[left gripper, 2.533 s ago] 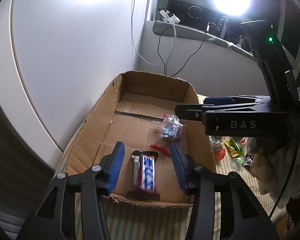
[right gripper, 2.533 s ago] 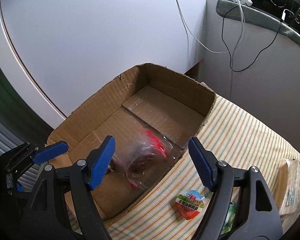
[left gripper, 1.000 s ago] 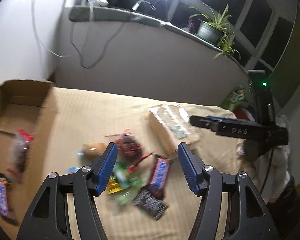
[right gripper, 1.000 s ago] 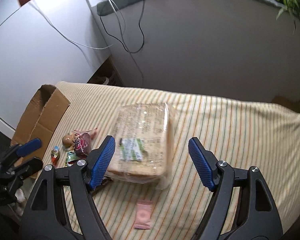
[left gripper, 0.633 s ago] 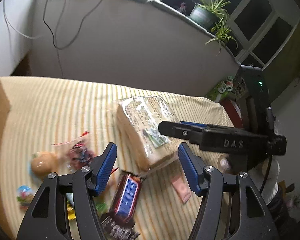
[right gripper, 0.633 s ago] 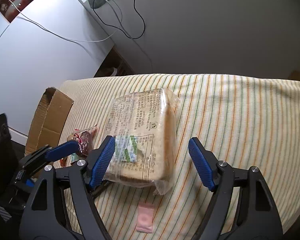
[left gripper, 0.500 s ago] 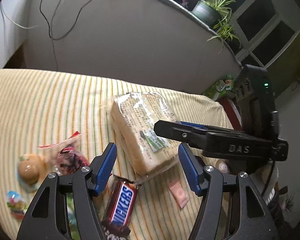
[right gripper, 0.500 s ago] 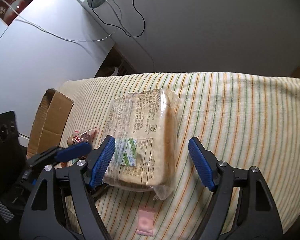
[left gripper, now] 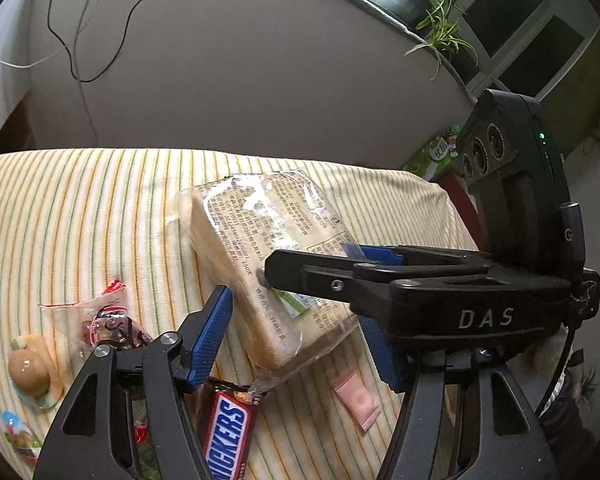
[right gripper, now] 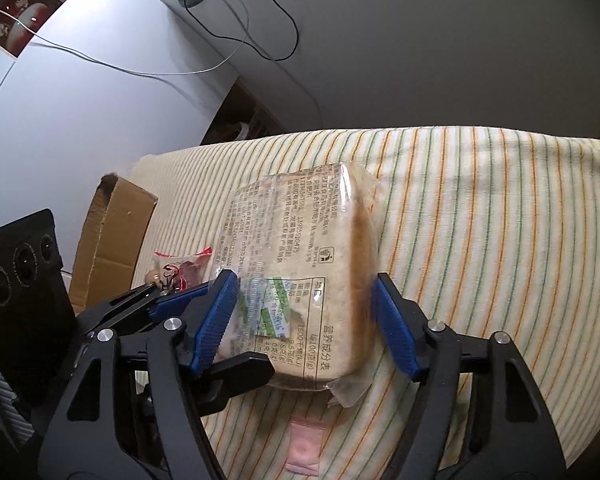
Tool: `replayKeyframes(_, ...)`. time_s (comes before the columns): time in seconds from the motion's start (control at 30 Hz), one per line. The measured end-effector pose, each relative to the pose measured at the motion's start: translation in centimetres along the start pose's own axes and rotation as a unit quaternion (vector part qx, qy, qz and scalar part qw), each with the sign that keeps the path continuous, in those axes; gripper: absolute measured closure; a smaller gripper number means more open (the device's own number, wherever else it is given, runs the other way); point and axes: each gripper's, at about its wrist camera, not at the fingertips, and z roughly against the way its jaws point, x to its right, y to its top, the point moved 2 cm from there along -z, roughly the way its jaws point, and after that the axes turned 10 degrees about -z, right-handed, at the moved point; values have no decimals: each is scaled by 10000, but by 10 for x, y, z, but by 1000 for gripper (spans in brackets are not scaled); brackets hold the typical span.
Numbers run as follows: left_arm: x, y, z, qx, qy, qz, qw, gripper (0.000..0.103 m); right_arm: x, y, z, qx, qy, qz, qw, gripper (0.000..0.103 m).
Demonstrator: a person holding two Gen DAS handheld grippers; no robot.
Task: Organize snacks
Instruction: 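Move the right tool to the wrapped bread loaf and close on it, then carry the bread loaf with the right tool into the box and release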
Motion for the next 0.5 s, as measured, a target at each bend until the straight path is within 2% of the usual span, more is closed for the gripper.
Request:
replayKeyframes(0.27, 8, 1, 0, 31, 19, -148, 9999, 40, 4, -6, 10, 82, 5, -42, 10000, 37)
replayKeyframes(0.5, 19, 2, 20, 254, 91, -310, 9992, 40, -2, -12, 33, 291, 75, 1, 9995, 37)
